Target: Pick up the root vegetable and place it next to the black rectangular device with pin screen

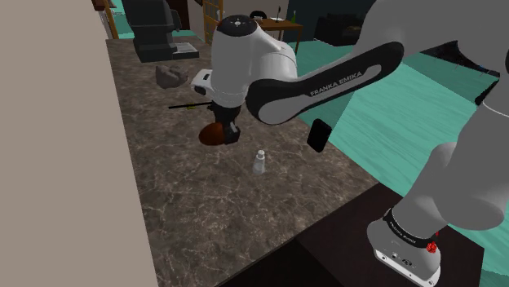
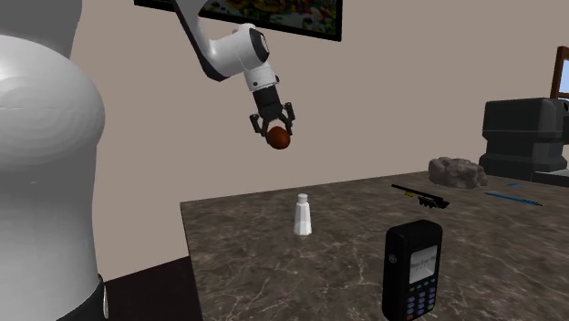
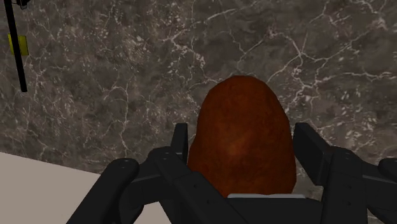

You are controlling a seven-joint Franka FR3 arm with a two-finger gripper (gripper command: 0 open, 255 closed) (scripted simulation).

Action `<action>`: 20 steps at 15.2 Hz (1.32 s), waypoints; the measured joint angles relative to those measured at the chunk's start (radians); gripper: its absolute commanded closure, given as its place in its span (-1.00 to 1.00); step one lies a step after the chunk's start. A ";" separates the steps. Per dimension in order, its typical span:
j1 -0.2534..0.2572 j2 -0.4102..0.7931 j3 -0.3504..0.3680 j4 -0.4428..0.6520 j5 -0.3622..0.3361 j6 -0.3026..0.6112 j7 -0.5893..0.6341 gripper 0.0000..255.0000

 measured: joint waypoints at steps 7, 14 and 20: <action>-0.078 -0.195 -0.063 -0.237 0.081 0.097 -0.161 1.00; -0.132 -0.353 -0.166 -0.430 0.135 0.175 -0.341 1.00; -0.177 -0.449 -0.279 -0.530 0.156 0.208 -0.509 1.00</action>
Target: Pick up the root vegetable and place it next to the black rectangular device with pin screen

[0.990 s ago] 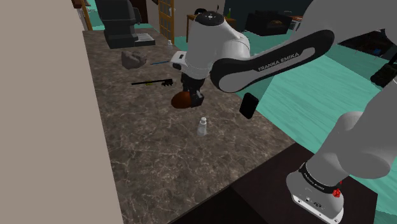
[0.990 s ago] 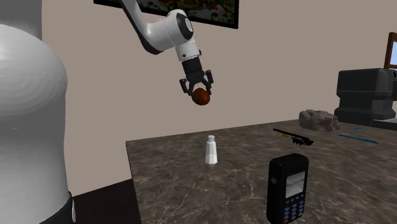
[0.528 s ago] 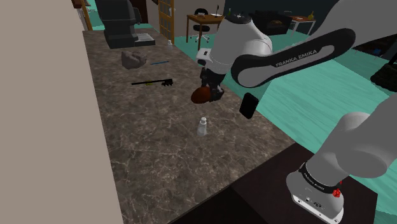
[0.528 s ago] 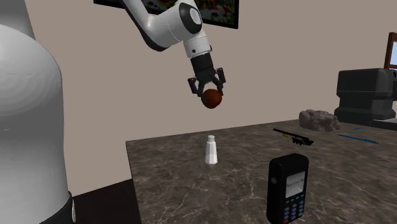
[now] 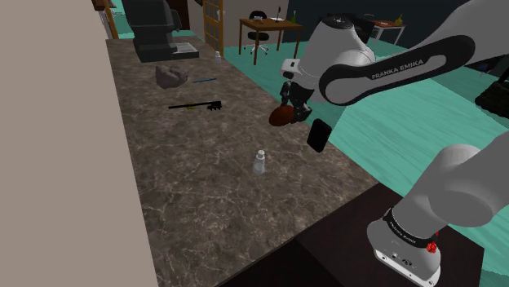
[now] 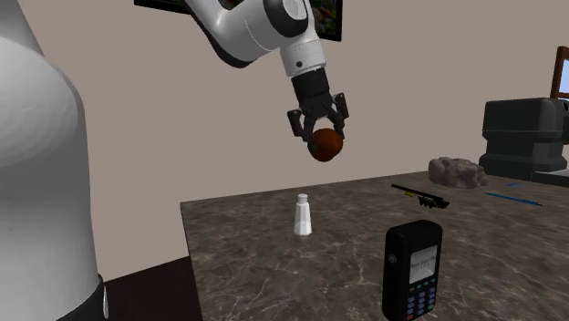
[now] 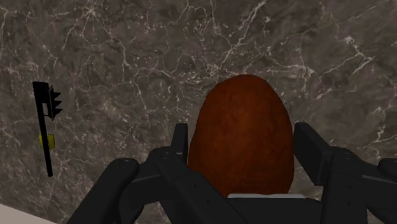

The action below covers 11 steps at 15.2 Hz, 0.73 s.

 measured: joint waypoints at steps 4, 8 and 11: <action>-0.031 -0.051 -0.078 -0.055 0.001 0.019 -0.106 1.00; -0.060 -0.078 -0.150 -0.085 -0.003 0.037 -0.201 1.00; -0.066 -0.063 -0.156 -0.108 -0.011 0.076 -0.203 1.00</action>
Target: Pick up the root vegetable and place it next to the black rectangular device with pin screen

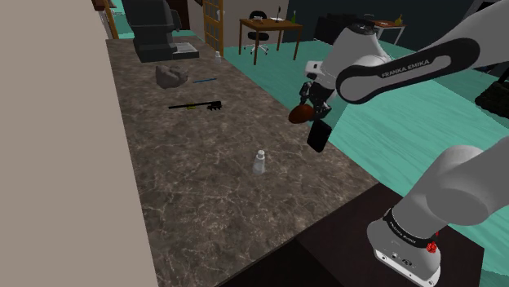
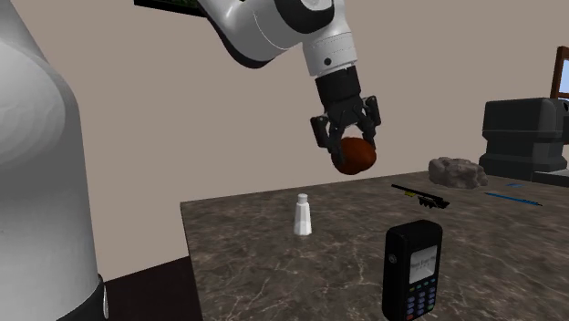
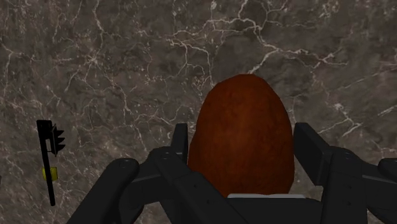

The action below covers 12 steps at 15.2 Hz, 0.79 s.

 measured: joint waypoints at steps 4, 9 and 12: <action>-0.007 0.038 -0.001 -0.028 -0.013 0.065 0.012 1.00; -0.017 0.092 0.001 -0.055 -0.033 0.147 0.033 1.00; -0.024 0.127 0.002 -0.069 -0.047 0.195 0.045 1.00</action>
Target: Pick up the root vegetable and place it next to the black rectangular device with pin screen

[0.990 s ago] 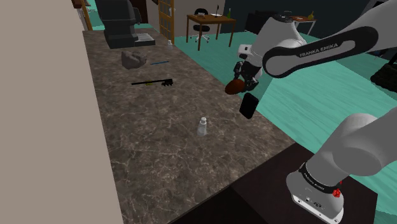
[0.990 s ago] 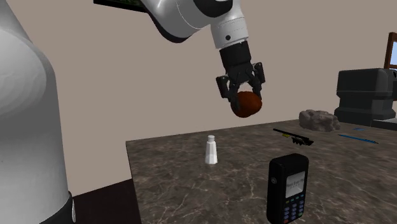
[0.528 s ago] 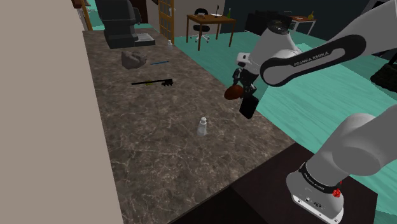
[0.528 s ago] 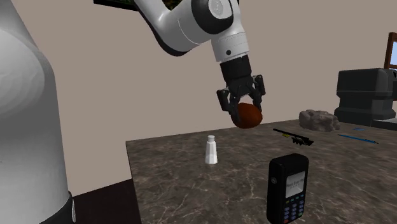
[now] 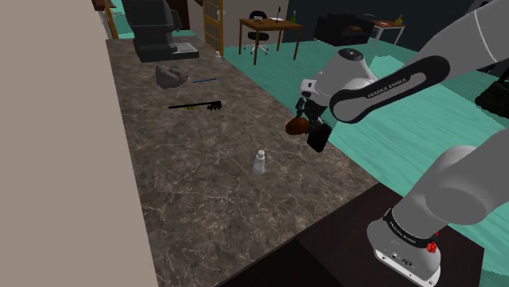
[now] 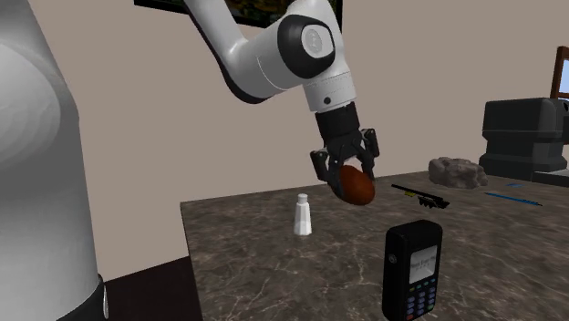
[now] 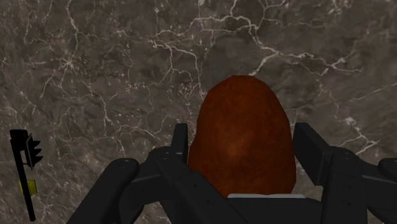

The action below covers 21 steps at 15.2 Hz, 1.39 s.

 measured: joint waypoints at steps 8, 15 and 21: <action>-0.030 0.110 0.011 -0.026 -0.061 0.136 0.056 1.00; -0.068 0.217 0.023 -0.029 -0.166 0.246 0.147 1.00; -0.081 0.319 0.001 -0.011 -0.354 0.330 0.310 1.00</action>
